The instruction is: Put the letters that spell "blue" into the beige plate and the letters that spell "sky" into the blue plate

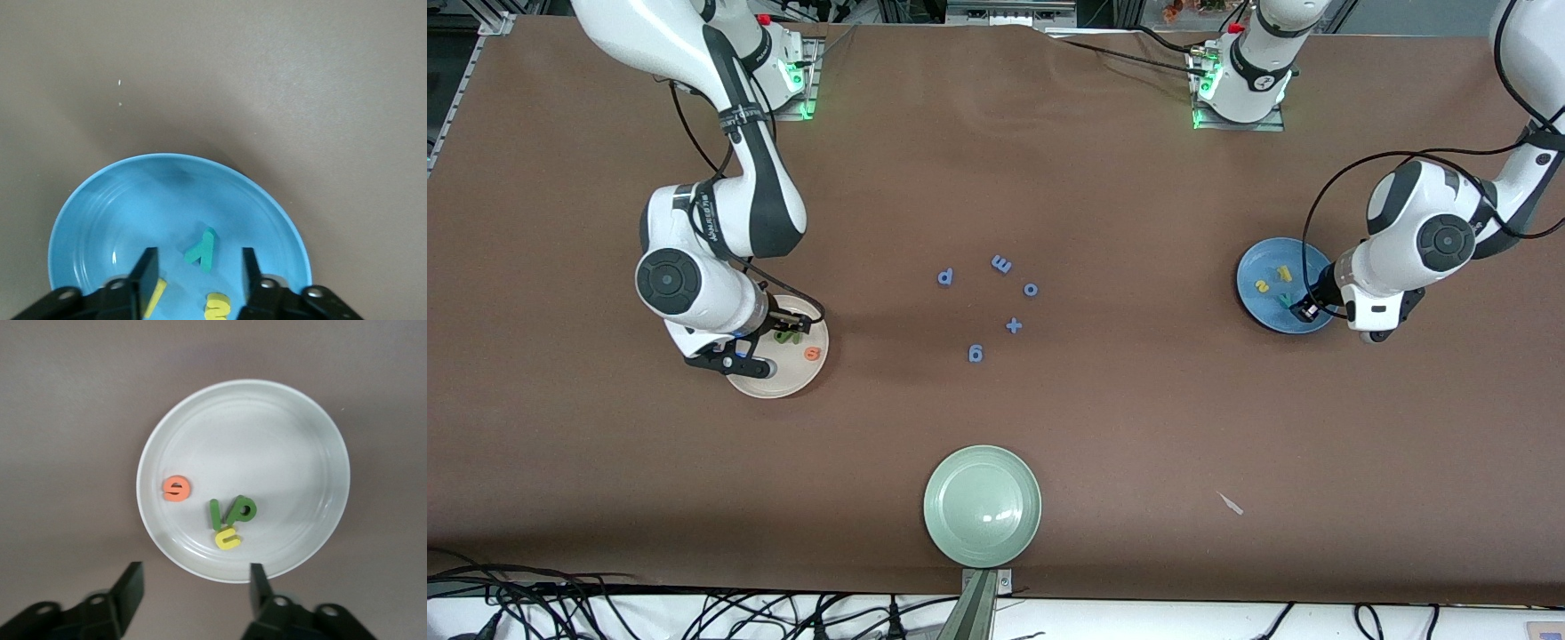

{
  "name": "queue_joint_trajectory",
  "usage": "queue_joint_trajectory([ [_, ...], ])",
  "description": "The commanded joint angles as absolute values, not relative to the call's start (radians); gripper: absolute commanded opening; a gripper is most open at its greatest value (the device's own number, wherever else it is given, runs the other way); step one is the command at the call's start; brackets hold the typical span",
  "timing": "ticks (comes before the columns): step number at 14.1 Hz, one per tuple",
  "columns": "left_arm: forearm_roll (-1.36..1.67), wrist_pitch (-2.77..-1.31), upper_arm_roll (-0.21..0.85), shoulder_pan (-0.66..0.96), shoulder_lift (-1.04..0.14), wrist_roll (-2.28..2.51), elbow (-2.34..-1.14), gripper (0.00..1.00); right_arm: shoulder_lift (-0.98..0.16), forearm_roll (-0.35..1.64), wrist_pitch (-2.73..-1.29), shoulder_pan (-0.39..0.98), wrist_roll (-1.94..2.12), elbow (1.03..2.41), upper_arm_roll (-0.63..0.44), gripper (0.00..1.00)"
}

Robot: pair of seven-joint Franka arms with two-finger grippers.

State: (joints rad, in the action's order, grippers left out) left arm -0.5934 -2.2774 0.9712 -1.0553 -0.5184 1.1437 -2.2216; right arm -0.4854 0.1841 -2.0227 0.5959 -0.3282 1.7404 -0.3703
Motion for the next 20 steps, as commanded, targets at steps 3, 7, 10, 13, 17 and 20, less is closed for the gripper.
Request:
queue_joint_trajectory([
  [3, -0.604, -2.223, 1.057, -1.086, -0.495, 1.129, -2.105, 0.78, -0.491, 0.187, -1.931, 0.562, -0.301, 1.651, -0.379, 0.99],
  [7, -0.603, -2.077, 1.089, -1.083, -0.497, 1.053, -1.981, 0.79, -0.47, 0.184, -1.895, 0.552, -0.278, 1.614, -0.399, 1.0],
  [10, -0.607, -1.941, 1.091, -1.077, -0.495, 0.869, -1.904, 0.79, -0.445, 0.187, -1.72, 0.552, -0.2, 1.514, -0.431, 1.0],
  [13, -0.595, -1.823, 1.103, -1.078, -0.491, 0.737, -1.82, 0.81, -0.445, 0.187, -1.594, 0.552, -0.155, 1.38, -0.459, 1.0],
  [17, -0.312, -1.816, 0.851, -0.832, -0.297, 0.634, -1.746, 0.99, -0.39, 0.186, -1.545, 0.554, -0.123, 1.341, -0.457, 1.0],
  [20, -0.167, -1.803, 0.626, -0.605, -0.187, 0.542, -1.741, 1.0, -0.325, 0.176, -1.54, 0.533, -0.089, 1.382, -0.437, 1.0],
])
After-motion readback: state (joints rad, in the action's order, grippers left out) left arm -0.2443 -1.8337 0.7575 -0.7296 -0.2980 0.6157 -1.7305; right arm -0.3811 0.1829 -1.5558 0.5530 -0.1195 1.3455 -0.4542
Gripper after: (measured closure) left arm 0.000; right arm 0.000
